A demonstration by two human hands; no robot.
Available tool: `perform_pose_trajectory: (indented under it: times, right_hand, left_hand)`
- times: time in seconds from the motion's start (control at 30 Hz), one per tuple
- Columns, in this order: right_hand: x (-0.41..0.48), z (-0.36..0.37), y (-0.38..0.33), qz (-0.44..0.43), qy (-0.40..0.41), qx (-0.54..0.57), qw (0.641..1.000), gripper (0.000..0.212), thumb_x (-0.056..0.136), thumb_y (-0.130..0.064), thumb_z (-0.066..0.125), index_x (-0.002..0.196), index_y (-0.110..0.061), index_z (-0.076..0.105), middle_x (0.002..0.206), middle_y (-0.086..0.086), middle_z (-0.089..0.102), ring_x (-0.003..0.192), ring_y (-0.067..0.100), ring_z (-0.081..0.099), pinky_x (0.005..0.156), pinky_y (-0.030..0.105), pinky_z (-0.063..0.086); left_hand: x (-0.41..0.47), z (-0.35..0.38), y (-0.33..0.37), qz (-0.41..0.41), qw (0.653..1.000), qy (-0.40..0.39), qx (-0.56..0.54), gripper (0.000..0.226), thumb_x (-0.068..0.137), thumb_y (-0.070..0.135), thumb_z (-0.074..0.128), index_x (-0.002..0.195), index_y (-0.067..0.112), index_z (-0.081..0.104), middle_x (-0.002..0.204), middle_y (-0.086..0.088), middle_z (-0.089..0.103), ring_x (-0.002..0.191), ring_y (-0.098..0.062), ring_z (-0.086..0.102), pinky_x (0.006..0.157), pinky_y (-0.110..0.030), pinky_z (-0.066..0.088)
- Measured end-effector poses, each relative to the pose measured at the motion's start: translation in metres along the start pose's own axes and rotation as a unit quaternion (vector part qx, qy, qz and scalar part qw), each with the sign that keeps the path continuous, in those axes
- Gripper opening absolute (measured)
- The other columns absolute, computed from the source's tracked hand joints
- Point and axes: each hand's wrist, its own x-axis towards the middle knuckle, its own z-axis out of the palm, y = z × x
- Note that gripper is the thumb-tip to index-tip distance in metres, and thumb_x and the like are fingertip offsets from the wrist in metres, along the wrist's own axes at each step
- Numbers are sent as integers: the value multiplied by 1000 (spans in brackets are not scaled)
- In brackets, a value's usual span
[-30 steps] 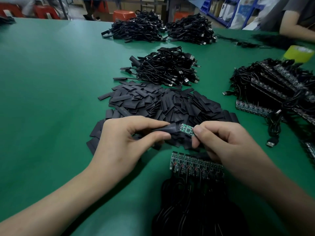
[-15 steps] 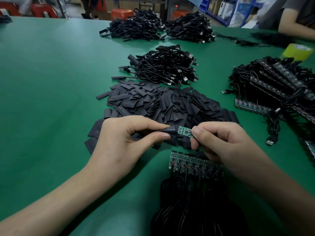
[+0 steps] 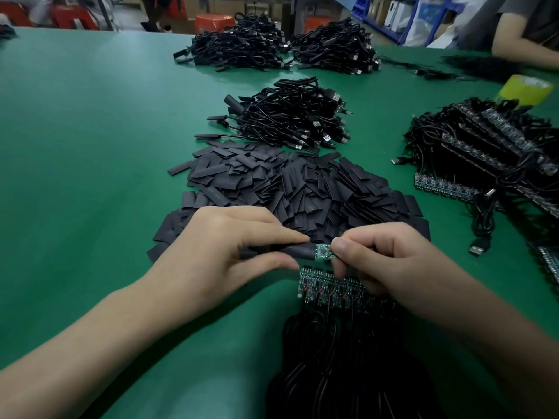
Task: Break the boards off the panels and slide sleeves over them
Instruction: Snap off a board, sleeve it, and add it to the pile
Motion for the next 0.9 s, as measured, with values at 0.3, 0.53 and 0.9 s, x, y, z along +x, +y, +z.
perform_pose_trajectory:
  times: [0.3,0.53,0.9]
  right_hand:
    - [1,3,2,-23,1,-24,999,40,93,-57,47,79,-29,71,55,-3,36,51,17,31,50,37,26]
    - [0,2,4,-28,-17,-23,999,37,102,-48,51,79,-27,71,54,-5,35,50,15,32,49,34,26]
    - [2,11,4,-79,71,7,994,16,97,-44,57,102,-35,69,70,-8,56,61,6,48,56,24,41]
  left_hand:
    - [-2,5,2,-34,999,24,-29,26,84,38,74,105,23,79,88,14,72,79,-1,67,73,-23,54]
    - [0,1,4,-29,999,15,-10,26,85,39,73,105,23,79,90,13,72,81,0,67,76,-22,53]
    - [-2,7,8,-33,998,59,-19,21,86,33,74,102,20,80,88,11,72,79,0,66,73,-20,52]
